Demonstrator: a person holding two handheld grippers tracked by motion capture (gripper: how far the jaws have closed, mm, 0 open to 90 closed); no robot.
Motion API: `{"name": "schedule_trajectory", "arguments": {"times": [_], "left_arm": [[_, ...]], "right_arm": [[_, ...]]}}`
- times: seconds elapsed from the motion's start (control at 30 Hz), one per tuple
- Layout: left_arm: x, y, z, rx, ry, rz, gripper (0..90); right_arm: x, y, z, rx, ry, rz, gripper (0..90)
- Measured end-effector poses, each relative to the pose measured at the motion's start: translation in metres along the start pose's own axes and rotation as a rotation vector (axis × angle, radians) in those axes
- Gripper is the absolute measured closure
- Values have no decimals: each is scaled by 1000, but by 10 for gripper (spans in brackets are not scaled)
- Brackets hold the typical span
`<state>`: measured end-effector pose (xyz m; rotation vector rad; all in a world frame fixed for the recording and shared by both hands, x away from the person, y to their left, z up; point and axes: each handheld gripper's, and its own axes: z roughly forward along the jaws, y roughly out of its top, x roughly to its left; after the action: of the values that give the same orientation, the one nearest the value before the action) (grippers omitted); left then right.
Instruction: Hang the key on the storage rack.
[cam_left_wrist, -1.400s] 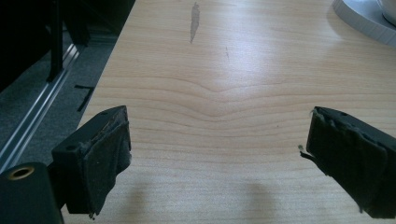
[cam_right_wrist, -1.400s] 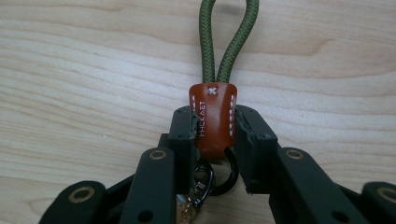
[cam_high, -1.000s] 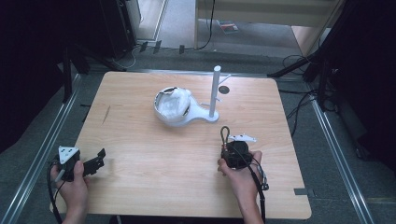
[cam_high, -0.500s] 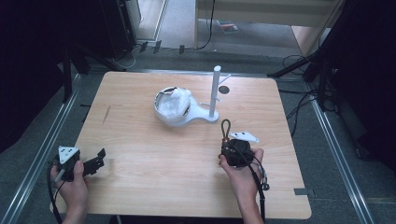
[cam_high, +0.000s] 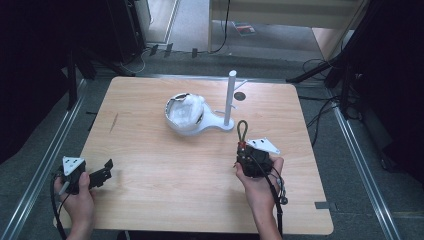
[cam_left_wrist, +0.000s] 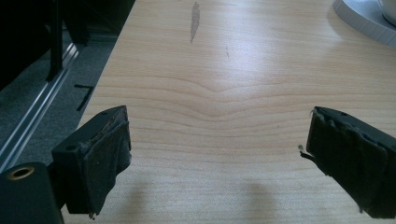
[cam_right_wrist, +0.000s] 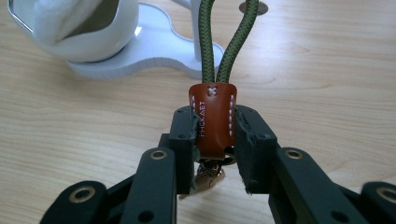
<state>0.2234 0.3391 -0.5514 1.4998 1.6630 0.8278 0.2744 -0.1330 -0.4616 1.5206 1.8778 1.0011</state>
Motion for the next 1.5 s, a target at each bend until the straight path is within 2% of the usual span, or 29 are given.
{"name": "schedule_trajectory", "arguments": {"times": [0.27,0.87,1.13,1.5], "left_arm": [[0,0,0,0,0,0,70],[0,0,0,2,-2,0,70],[0,0,0,1,-2,0,69],[0,0,0,0,-4,-1,69]], "right_arm": [[1,3,-6,-92,1,6,708],[10,3,-9,-253,1,-50,707],[11,5,-3,-270,13,-56,706],[13,10,7,-256,16,-54,705]]}}
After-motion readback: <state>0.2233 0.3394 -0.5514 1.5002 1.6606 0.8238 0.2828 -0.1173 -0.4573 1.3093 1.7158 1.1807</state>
